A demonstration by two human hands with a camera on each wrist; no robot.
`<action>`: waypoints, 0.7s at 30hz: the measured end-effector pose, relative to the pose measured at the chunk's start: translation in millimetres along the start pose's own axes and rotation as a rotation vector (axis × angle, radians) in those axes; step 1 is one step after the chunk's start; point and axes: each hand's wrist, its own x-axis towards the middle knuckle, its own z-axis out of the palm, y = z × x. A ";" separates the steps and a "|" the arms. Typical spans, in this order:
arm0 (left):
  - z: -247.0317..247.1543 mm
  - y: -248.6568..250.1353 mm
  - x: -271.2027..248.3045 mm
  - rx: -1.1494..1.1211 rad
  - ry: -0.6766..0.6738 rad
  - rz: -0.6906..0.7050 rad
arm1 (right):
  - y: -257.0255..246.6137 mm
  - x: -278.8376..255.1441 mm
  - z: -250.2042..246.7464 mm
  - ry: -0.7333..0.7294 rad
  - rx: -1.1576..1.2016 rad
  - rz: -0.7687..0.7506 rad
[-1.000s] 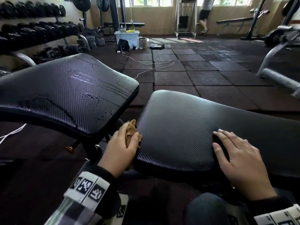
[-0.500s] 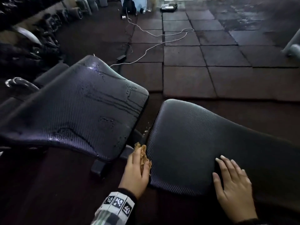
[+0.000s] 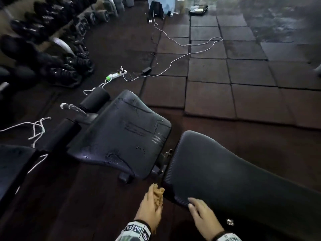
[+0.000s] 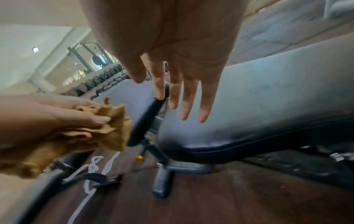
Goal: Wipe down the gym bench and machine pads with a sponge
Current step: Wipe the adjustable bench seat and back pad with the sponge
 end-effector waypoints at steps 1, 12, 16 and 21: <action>-5.4 5.5 -5.7 -0.024 -0.012 0.004 | -26.2 -3.6 0.4 -0.064 0.068 0.004; -80.8 40.2 -4.2 -0.228 0.016 0.089 | -168.0 21.5 42.2 -0.051 0.483 0.179; -115.5 35.1 17.7 -0.223 -0.017 0.169 | -186.0 59.2 52.3 0.013 0.503 0.183; -156.8 13.4 52.1 -0.027 -0.027 0.196 | -192.0 104.4 63.2 0.089 0.485 0.162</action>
